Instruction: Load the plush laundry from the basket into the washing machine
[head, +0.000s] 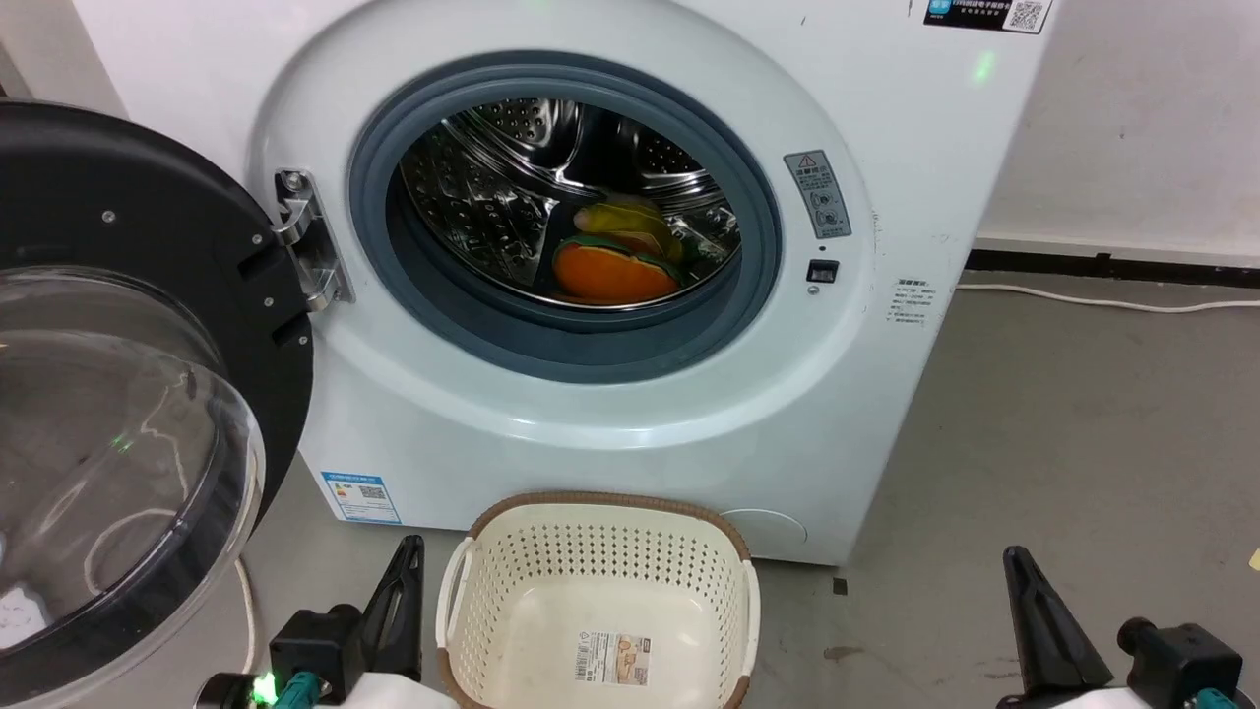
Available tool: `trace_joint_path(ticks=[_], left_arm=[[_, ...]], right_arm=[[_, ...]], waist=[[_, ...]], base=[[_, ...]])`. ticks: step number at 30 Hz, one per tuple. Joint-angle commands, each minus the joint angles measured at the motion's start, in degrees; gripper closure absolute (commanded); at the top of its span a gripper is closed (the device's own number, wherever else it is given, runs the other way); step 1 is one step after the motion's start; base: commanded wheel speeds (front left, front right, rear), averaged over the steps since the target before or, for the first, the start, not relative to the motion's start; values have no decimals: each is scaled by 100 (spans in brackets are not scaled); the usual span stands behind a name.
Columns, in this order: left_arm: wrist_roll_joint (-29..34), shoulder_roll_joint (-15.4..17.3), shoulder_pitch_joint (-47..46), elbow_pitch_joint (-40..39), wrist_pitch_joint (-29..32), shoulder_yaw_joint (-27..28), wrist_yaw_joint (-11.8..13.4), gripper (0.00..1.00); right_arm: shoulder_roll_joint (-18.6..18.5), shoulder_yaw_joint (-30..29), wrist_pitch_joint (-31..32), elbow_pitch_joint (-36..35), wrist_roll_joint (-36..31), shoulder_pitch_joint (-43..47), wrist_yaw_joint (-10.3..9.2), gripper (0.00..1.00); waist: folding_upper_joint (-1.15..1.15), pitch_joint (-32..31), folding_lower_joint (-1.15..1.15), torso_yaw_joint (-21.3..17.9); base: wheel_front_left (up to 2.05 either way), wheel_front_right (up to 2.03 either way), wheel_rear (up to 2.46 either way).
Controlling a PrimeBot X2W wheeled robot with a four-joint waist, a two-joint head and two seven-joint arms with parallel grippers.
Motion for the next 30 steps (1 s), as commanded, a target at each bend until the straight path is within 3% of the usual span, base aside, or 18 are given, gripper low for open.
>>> trace_joint_path(ticks=[1,30], left_arm=[[58,-36,-65,-44,24,42,-12,100],[426,-200,-141,-205,348,333,-119,100]], right_arm=[[0,11,29,-46,-65,-123,1,100],[0,58,370,-118,-443,-332,2,100]], waist=[[0,1,0,-2],[0,49,0,-144]], base=[[0,0,0],[0,0,0]])
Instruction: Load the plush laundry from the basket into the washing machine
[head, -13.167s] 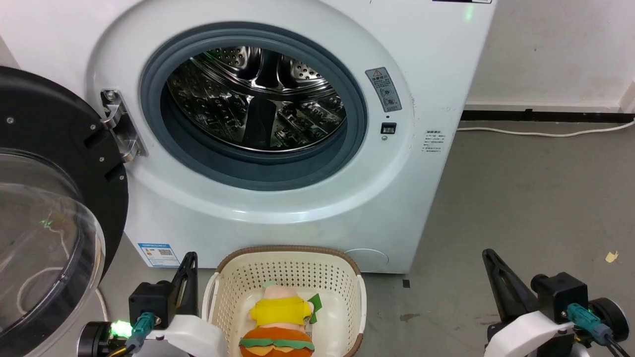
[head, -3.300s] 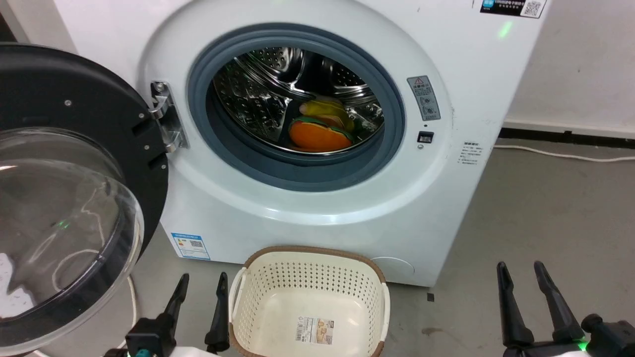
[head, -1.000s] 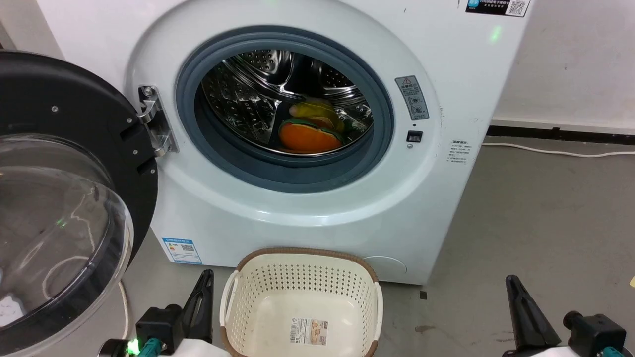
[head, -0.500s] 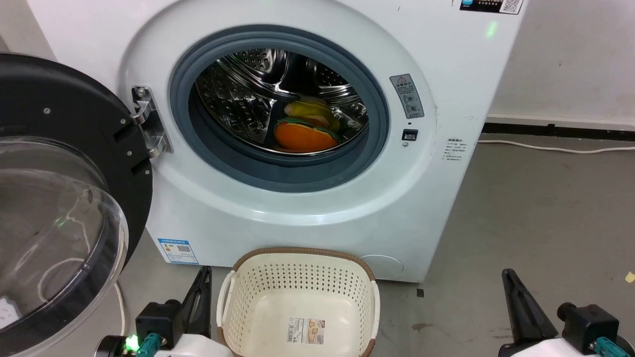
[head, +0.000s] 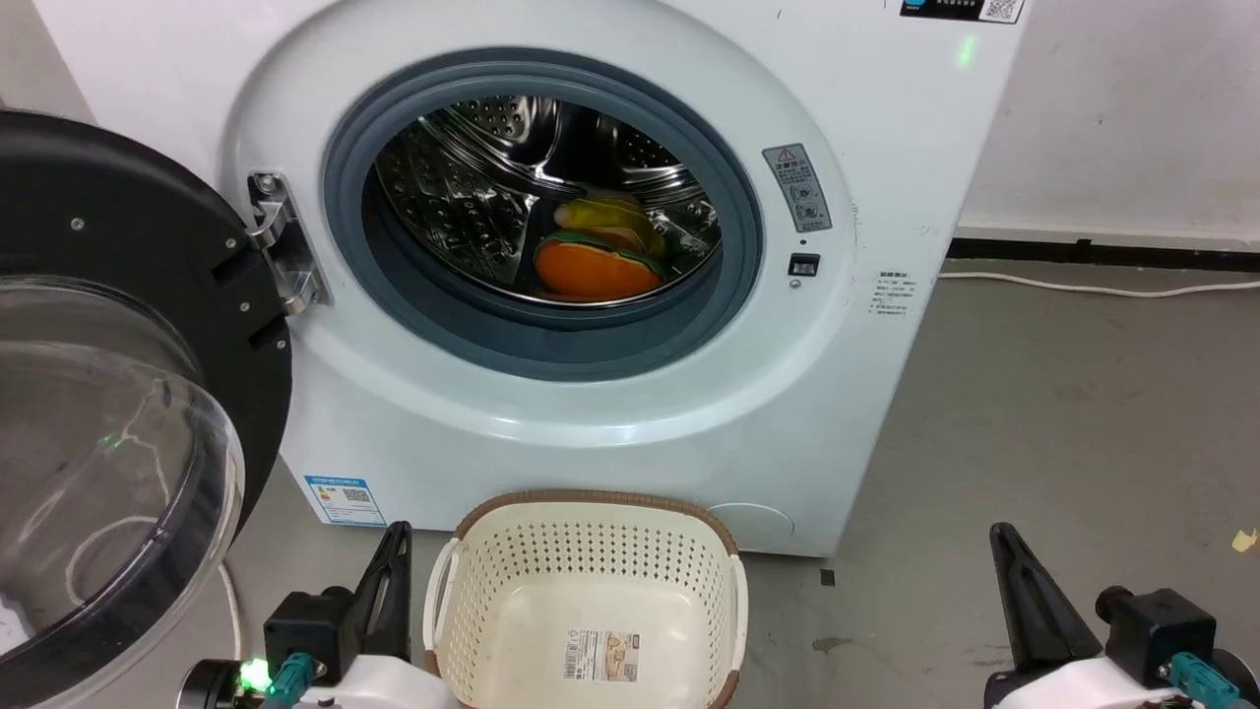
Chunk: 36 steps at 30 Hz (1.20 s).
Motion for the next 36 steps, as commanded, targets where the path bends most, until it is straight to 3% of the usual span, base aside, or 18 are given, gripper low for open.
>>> trace_joint_path(ticks=[1,36], left_arm=[[63,-41,-90,-46,47,32,-19,100],[545,-256,-190,-257,471,414,-159,100]], right_arm=[[0,11,34,-34,-63,-97,2,100],[1,73,480,-129,-557,-371,3,100]], waist=[[0,2,0,-4],[0,65,0,-190]], base=[[0,0,0],[0,0,0]])
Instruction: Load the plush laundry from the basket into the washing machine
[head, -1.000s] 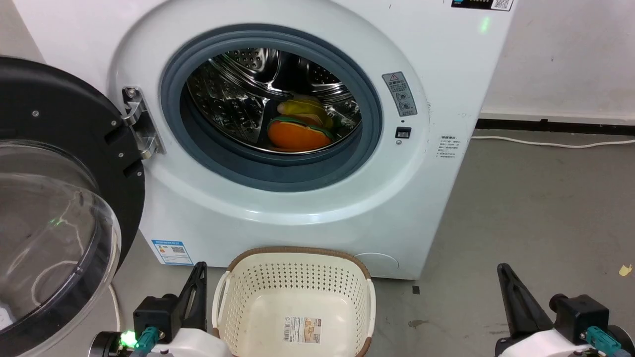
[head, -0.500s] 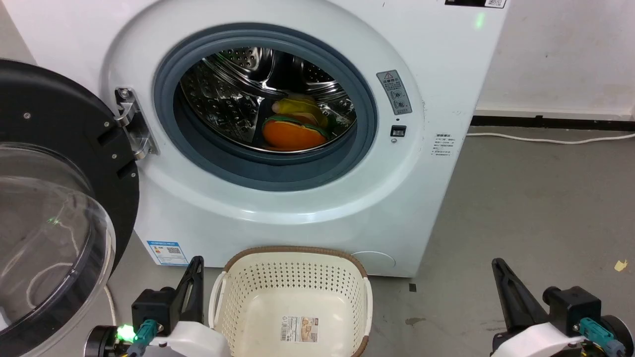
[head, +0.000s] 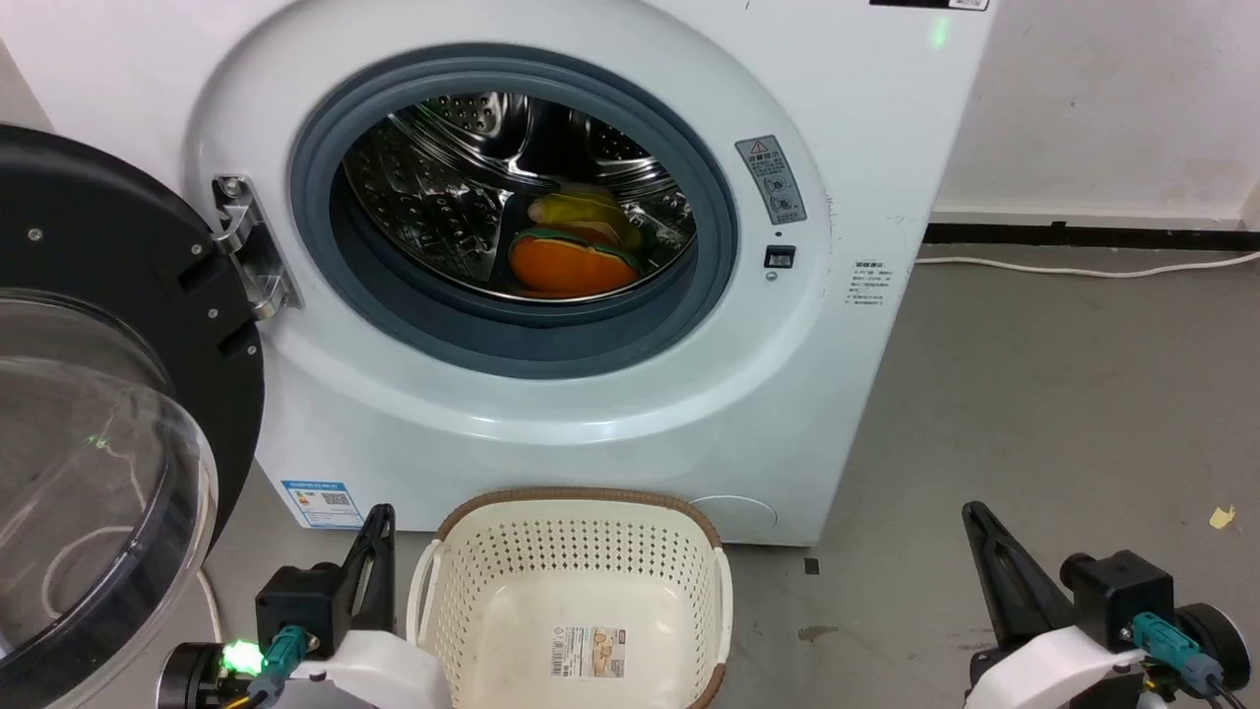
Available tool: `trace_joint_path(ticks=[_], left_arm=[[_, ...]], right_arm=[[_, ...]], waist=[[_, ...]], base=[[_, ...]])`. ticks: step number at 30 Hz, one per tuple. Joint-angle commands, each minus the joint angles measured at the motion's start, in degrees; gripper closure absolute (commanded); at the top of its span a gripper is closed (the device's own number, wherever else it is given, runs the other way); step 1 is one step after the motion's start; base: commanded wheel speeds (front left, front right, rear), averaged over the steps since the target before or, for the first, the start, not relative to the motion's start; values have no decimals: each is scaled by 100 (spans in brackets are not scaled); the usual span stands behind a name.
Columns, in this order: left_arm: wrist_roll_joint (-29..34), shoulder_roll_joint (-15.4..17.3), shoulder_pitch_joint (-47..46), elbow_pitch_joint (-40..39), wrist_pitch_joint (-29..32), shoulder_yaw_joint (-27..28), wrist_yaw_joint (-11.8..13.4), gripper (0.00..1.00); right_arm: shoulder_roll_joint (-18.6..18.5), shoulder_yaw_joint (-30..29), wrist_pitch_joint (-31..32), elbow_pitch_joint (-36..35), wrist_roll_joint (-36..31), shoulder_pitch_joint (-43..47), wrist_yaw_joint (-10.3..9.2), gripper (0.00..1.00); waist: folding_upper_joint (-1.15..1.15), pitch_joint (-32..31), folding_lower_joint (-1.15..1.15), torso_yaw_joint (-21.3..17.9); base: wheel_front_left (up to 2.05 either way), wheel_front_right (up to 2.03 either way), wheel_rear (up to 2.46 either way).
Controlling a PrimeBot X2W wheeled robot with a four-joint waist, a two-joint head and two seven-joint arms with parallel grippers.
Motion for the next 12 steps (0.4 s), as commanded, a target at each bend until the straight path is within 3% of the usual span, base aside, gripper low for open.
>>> trace_joint_path(ticks=[1,12], left_arm=[[80,-41,-97,-46,36,46,-28,100],[154,-74,-112,-79,102,105,-50,100]], right_arm=[[1,10,39,-42,-67,-106,3,100],[1,19,108,-57,-143,-148,3,100]], waist=[[0,4,0,-11],[0,13,0,-39]], base=[[0,0,0],[0,0,0]])
